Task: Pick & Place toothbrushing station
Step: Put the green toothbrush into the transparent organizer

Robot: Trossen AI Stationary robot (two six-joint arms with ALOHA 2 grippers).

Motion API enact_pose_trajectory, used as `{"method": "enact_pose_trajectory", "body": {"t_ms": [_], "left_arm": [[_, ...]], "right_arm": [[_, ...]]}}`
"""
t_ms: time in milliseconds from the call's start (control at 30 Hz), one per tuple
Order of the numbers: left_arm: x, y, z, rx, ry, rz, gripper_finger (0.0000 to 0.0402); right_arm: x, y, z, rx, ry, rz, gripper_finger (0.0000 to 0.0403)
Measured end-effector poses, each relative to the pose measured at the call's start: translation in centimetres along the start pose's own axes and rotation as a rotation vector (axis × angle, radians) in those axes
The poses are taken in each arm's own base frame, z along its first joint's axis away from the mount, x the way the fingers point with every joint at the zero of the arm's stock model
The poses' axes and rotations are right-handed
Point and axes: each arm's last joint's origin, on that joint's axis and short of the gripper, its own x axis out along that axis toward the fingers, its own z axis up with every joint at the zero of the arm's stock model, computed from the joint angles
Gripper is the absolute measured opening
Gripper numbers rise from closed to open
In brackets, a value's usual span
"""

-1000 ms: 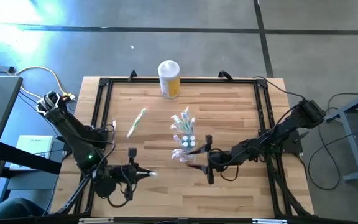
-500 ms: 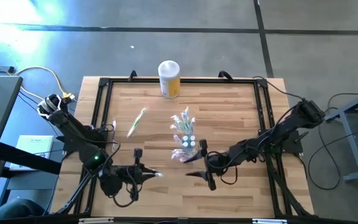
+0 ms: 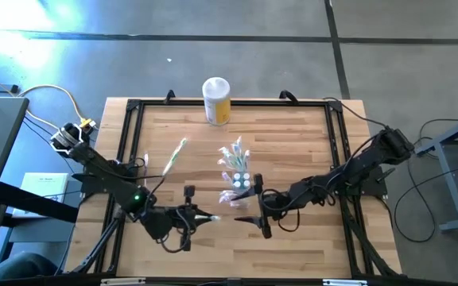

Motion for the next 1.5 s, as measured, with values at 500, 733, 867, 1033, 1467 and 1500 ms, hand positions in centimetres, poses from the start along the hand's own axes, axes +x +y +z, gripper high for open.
{"method": "enact_pose_trajectory", "body": {"t_ms": [500, 733, 867, 1033, 1467, 1500], "left_arm": [[1.3, -0.1, 0.2, -0.015, -0.046, 0.002, 0.0008], [1.3, -0.1, 0.1, -0.008, -0.036, 0.0, 0.0008], [1.3, 0.0, -0.1, -0.003, -0.024, 0.003, 0.0008], [1.5, 0.2, 0.0, -0.005, -0.025, 0.014, 0.0008], [2.5, 1.0, -0.1, -0.059, -0.022, 0.034, 0.0008], [2.5, 1.0, 0.0, -0.059, -0.028, 0.033, 0.0008]], "right_arm": [[2.3, 0.6, -1.1, -0.034, 0.0, 0.055, 0.0243], [3.4, 0.5, -1.1, -0.041, 0.005, 0.101, 0.0243], [3.6, 0.2, -0.7, -0.038, -0.012, 0.118, 0.0243], [3.6, 0.0, -0.8, -0.031, -0.016, 0.13, 0.0243], [3.7, -0.5, -1.5, -0.038, 0.031, 0.139, 0.0241], [3.7, -0.7, -1.5, -0.038, 0.031, 0.135, 0.0239]]}}
